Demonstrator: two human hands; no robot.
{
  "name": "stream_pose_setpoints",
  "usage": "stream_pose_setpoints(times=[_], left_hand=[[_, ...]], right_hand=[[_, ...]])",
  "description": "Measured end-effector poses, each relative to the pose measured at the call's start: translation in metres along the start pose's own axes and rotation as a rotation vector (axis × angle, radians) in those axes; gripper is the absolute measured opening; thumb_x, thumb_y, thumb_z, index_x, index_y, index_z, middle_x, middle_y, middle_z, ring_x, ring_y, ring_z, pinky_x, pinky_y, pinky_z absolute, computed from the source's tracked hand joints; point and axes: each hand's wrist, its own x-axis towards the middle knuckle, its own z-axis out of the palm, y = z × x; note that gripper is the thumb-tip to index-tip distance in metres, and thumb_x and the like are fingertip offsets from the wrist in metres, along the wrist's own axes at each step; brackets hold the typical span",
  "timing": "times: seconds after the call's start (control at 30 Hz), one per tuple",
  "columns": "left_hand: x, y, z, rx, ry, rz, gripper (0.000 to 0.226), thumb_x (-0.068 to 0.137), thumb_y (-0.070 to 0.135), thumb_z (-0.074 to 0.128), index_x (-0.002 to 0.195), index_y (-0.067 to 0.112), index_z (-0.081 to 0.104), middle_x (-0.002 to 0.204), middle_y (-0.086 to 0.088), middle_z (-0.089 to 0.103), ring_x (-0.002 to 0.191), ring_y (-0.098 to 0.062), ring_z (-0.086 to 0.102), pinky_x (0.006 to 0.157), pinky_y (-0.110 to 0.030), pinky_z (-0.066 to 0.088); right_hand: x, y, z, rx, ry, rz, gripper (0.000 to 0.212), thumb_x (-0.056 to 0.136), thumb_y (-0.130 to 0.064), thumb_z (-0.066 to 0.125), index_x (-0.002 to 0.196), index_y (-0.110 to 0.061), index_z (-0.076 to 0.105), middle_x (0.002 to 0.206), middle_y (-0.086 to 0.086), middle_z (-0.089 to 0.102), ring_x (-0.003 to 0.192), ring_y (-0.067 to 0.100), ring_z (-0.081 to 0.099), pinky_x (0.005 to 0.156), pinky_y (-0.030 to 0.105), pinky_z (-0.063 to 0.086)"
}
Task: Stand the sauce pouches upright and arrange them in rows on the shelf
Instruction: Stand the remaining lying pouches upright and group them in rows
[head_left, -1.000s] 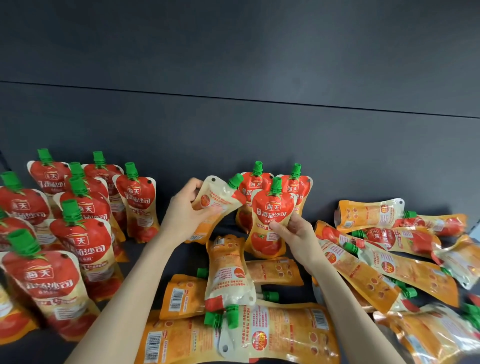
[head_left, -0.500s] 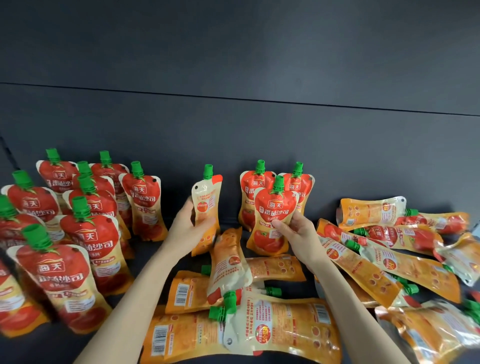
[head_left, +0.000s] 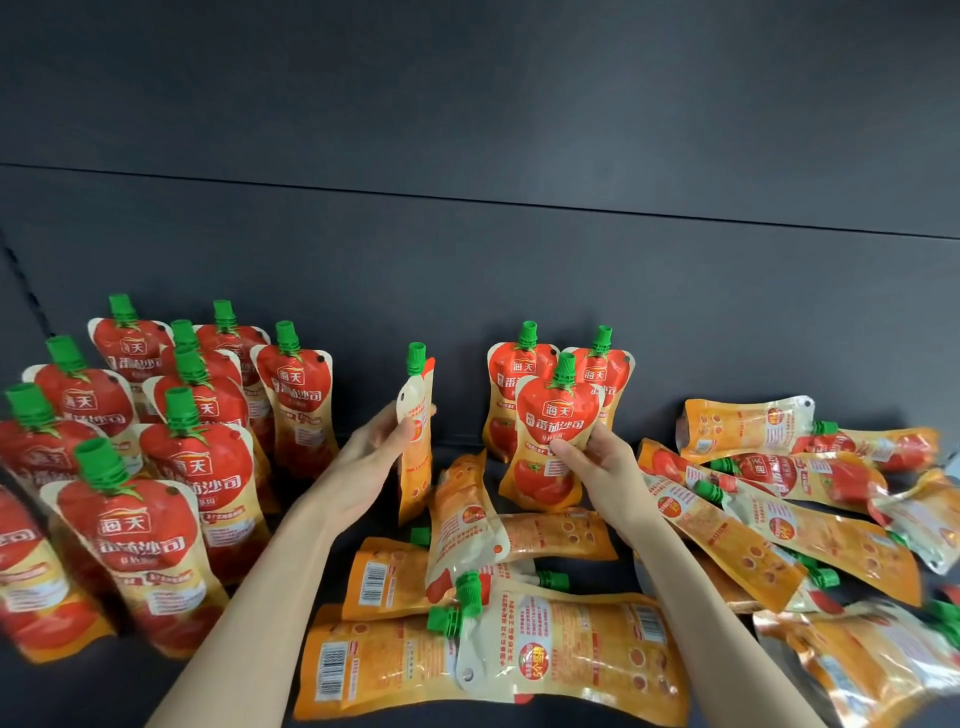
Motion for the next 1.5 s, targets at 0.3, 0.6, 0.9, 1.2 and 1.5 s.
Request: stream_pose_setpoints(times=[0.3,0.6,0.9,1.2,1.5], left_hand=[[0.022,0.010,0.005,0.370,0.373,-0.008,0.062,0.066,0.045,0.078,0.114,0.021,0.047,0.109,0.003,0.057,0.109,-0.020,0.053,0.089,-0.034,0.045],[0.040,0.019,0.015,0.681,0.691,0.005,0.098,0.058,0.061,0.076,0.124,0.000,0.035,0.124,-0.016,0.051,0.116,-0.037,0.046,0.094,-0.047,0.044],[0.046,0.018,0.015,0.700,0.636,-0.050,0.099,0.064,0.043,0.081,0.137,0.006,0.024,0.135,-0.014,0.044,0.123,-0.034,0.046,0.097,-0.044,0.042],[0.057,0.017,0.019,0.752,0.689,-0.060,0.094,0.069,0.047,0.076,0.135,0.004,0.026,0.132,-0.018,0.046,0.119,-0.036,0.049,0.092,-0.046,0.046],[0.058,0.009,0.018,0.663,0.714,-0.022,0.079,0.073,0.037,0.076,0.131,0.005,0.031,0.130,-0.015,0.049,0.119,-0.035,0.051,0.093,-0.047,0.046]], right_hand=[[0.003,0.001,-0.001,0.002,0.013,-0.010,0.035,0.086,-0.028,0.060,0.119,-0.014,0.056,0.115,0.000,0.066,0.103,0.015,0.065,0.089,0.037,0.054],[0.014,-0.002,-0.003,0.030,0.026,-0.063,0.022,0.087,-0.020,0.061,0.109,-0.017,0.059,0.108,-0.002,0.068,0.098,0.013,0.066,0.080,0.024,0.055],[0.018,0.001,-0.004,0.017,0.015,-0.084,0.028,0.088,-0.020,0.060,0.116,-0.014,0.058,0.110,-0.005,0.066,0.099,0.008,0.064,0.078,0.019,0.054],[0.022,0.002,-0.010,0.024,0.026,-0.105,0.020,0.087,-0.016,0.061,0.105,-0.024,0.059,0.105,-0.008,0.067,0.097,0.008,0.065,0.076,0.019,0.055],[0.024,0.001,-0.010,0.019,0.053,-0.093,0.036,0.085,-0.019,0.064,0.118,-0.025,0.050,0.111,-0.011,0.064,0.101,0.005,0.063,0.080,0.018,0.053]])
